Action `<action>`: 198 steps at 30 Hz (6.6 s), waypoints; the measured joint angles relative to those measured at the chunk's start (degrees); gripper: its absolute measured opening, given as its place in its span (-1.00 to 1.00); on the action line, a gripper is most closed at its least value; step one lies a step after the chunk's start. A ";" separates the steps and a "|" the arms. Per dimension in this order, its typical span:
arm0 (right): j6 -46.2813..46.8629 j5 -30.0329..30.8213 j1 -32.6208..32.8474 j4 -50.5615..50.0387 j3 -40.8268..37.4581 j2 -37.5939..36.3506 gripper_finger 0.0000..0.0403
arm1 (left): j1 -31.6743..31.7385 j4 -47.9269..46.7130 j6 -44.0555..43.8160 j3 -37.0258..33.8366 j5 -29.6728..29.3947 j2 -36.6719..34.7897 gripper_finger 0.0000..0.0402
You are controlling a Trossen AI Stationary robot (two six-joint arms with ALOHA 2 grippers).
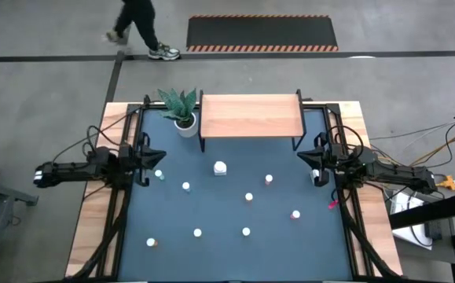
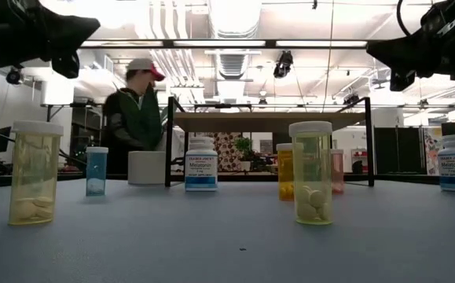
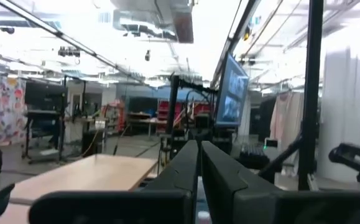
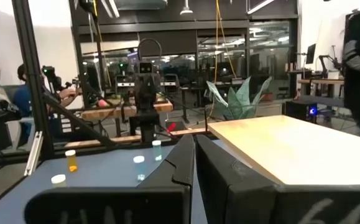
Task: Pick and place medicine bottles onto shelf by color
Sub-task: Put the right orange medicine bottle on the shelf
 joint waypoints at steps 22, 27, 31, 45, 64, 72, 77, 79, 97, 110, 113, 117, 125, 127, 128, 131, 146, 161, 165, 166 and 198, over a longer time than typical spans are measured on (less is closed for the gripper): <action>-7.83 3.52 0.07 35.01 0.20 18.14 -0.96 | 0.00 20.21 16.72 0.00 -1.89 0.39 -0.98; -11.04 3.52 0.07 35.17 5.03 27.61 -0.96 | 0.00 24.09 18.37 0.00 -1.94 0.33 -0.98; -13.10 3.64 0.07 34.38 9.78 34.81 -0.96 | 0.00 23.01 18.09 0.00 -1.94 0.75 -0.98; -12.73 3.88 0.11 14.49 28.12 50.09 -0.63 | 0.07 23.90 18.57 0.07 -2.63 1.27 -0.98; -7.44 -2.27 9.67 -15.29 46.36 63.14 -0.01 | 0.07 23.61 18.18 0.02 -3.69 1.36 -0.98; 0.71 -1.73 14.93 -24.32 55.57 72.02 -0.01 | 0.07 23.93 18.20 0.14 -3.70 1.25 -0.98; 4.88 1.59 18.21 -36.37 63.78 79.62 -0.01 | 0.07 26.00 18.18 0.11 -3.71 1.22 -0.98; 6.24 3.76 19.29 -42.28 67.19 82.53 -0.01 | 0.06 26.29 18.18 0.09 -3.69 1.22 -0.98; 7.74 2.97 20.04 -51.07 74.53 95.69 -0.01 | 0.07 27.23 18.57 0.15 -3.71 1.14 -0.98; 7.52 3.98 19.93 -49.83 74.29 97.80 -0.01 | 0.04 27.22 18.48 0.10 -3.68 1.14 -0.98; 7.41 4.03 19.92 -49.81 74.25 98.35 -0.01 | 0.04 27.24 18.46 0.09 -3.66 1.14 -0.98; 6.91 4.04 19.67 -50.00 74.25 99.06 -0.04 | 0.04 27.24 18.41 0.07 -3.66 1.14 -0.98; 6.75 4.04 19.41 -49.85 74.16 99.06 -0.26 | 0.04 27.24 18.35 0.07 -3.64 1.14 -0.98; 6.78 4.06 19.39 -49.82 74.16 99.01 -0.31 | 0.04 27.22 18.35 0.07 -3.64 1.14 -0.98; 6.78 4.07 19.39 -49.83 74.16 99.01 -0.34 | 0.04 27.24 18.35 0.07 -3.64 1.14 -0.98; 6.83 4.05 19.30 -49.89 74.16 98.99 -0.38 | 0.04 27.22 18.35 0.04 -3.64 1.14 -0.98; 7.07 1.98 17.13 -56.65 80.91 96.91 -0.39 | 0.07 27.22 18.13 0.04 -3.60 1.14 -0.98; 3.66 2.00 3.86 -72.92 107.89 96.65 -0.39 | 0.07 27.22 18.09 0.04 -3.58 1.14 -0.98; 1.87 -2.09 -1.46 -72.86 111.34 97.44 -0.39 | 0.07 27.23 18.09 0.04 -3.58 1.14 -0.98; 1.45 -3.38 -2.43 -72.78 112.24 97.95 -0.39 | 0.05 27.22 18.09 0.04 -3.59 1.14 -0.98; -3.97 4.26 -9.97 -85.58 124.59 109.46 -0.39 | 0.04 27.20 18.07 0.02 -3.62 1.14 -0.98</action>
